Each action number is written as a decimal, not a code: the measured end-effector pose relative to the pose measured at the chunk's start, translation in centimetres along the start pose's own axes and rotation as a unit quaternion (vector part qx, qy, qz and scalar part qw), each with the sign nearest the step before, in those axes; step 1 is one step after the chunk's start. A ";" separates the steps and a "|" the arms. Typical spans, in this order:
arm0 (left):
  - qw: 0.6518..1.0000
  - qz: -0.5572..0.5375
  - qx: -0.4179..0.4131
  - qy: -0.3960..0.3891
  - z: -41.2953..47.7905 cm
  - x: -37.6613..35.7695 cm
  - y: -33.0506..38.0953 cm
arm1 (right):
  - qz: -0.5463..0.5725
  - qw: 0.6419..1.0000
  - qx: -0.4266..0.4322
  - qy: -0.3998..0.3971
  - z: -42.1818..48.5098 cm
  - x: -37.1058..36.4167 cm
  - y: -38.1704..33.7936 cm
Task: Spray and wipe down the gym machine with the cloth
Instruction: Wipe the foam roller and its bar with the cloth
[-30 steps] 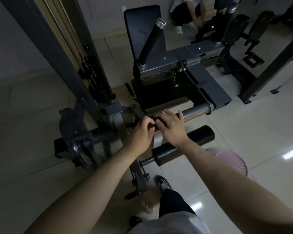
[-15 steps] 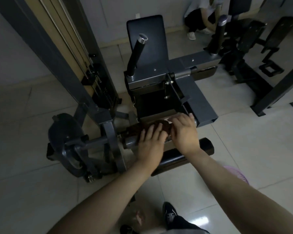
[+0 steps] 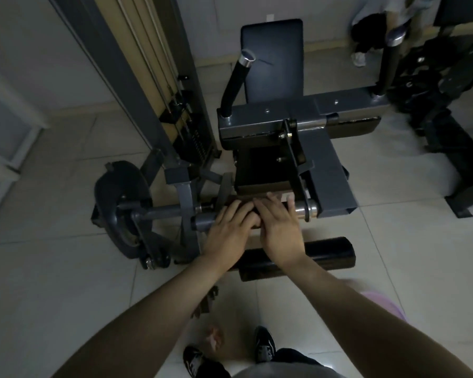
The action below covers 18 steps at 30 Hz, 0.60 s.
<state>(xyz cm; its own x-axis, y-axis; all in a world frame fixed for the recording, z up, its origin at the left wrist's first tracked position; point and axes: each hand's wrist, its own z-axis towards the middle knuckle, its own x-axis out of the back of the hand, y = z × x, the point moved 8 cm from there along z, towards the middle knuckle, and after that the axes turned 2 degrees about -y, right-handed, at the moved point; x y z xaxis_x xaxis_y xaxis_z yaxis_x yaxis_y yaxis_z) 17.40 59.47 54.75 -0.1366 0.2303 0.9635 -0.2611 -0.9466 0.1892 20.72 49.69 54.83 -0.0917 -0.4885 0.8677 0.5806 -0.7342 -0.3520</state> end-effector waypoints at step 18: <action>0.699 -0.506 0.402 0.306 -5.3 10.8 -10.7 | 0.540 0.820 -0.104 -0.159 6.3 -2.1 -10.4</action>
<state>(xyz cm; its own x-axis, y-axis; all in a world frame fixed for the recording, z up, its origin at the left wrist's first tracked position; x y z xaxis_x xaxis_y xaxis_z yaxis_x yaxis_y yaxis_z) 13.68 73.23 62.10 -0.7176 0.6951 0.0438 0.0684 0.0077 0.9976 19.98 61.30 58.89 0.6201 -0.7832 0.0464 0.0309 -0.0347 -0.9989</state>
